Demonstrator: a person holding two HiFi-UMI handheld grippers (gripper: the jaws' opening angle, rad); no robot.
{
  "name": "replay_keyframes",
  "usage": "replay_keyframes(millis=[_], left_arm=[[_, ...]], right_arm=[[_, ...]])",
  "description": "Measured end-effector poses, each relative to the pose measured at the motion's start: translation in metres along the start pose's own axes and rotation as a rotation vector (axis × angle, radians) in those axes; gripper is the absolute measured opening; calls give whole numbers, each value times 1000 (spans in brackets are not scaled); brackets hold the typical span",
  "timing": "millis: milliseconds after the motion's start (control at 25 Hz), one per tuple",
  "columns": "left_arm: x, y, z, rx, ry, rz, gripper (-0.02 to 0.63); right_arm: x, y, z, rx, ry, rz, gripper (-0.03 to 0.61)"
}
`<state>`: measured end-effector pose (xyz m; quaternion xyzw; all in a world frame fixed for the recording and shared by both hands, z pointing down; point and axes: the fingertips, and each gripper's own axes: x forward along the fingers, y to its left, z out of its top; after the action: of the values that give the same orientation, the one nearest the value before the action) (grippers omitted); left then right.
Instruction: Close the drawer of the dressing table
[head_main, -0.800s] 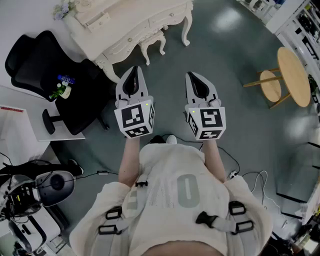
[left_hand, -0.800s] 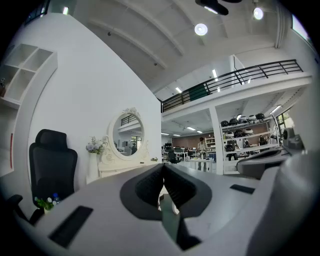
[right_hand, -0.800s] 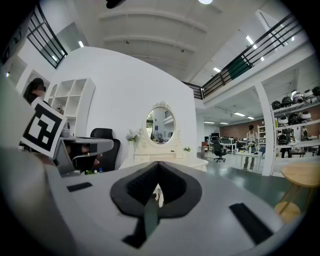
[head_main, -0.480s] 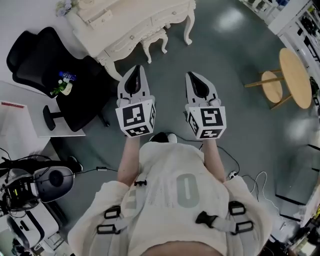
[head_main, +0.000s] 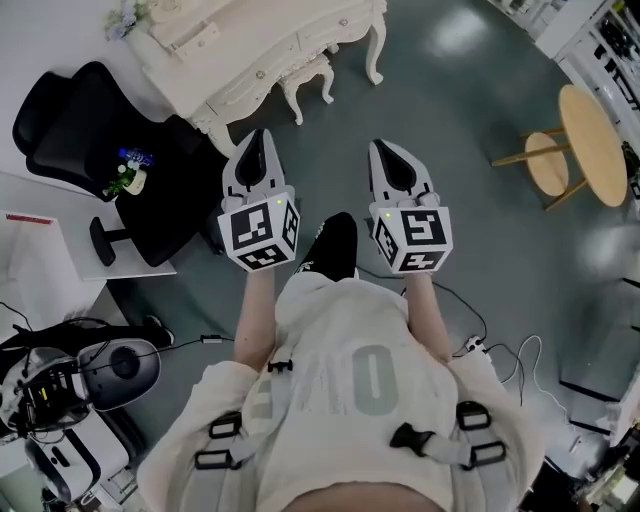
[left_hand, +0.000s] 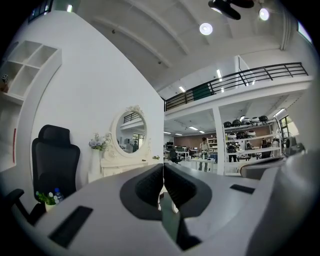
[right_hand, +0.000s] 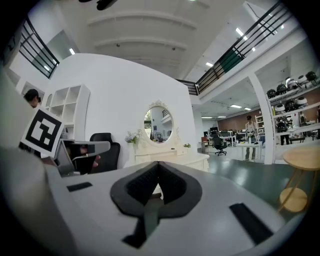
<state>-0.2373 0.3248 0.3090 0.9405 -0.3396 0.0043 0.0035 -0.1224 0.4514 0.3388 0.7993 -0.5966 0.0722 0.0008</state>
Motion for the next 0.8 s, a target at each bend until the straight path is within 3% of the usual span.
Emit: replay_keyframes(millis=[360,600,800], left_arm=[[44,-1,16,1,-61,-24,20],[80,11,43,17,-181,-32,20],[130,20,38,17,-171,-17,20]], right_arm=[[37,-22,21,-47,-32,2,8],[77,-34,41,-97,-70,10,9],[119,-50,38,-122,-51,11,9]])
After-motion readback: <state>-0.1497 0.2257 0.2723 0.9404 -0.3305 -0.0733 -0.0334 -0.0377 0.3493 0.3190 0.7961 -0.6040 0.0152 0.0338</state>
